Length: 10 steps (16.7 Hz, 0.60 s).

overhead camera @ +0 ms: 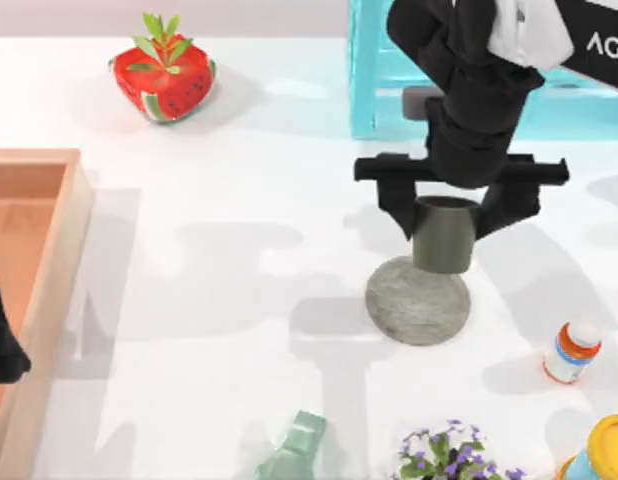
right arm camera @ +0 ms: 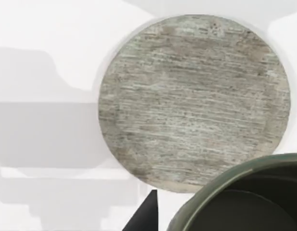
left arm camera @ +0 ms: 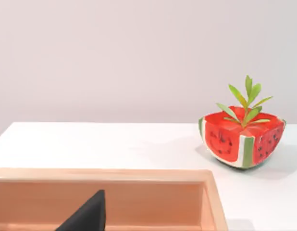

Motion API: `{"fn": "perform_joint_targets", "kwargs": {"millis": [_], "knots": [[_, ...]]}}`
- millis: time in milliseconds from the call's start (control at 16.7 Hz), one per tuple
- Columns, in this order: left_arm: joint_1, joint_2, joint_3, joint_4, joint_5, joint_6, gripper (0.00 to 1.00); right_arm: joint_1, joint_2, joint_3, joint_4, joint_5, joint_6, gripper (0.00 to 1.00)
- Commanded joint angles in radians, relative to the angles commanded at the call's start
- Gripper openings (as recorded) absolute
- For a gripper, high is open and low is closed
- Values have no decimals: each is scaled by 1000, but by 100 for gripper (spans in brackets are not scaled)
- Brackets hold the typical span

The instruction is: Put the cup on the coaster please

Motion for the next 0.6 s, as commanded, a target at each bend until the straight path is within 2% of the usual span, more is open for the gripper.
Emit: {"fn": "perform_joint_targets", "kwargs": {"millis": [360, 600], "knots": [[0, 0, 0, 0, 0, 0, 100, -4, 7, -20, 19, -1, 1, 0], [0, 0, 0, 0, 0, 0, 100, 1, 28, -110, 145, 0, 4, 0]]}}
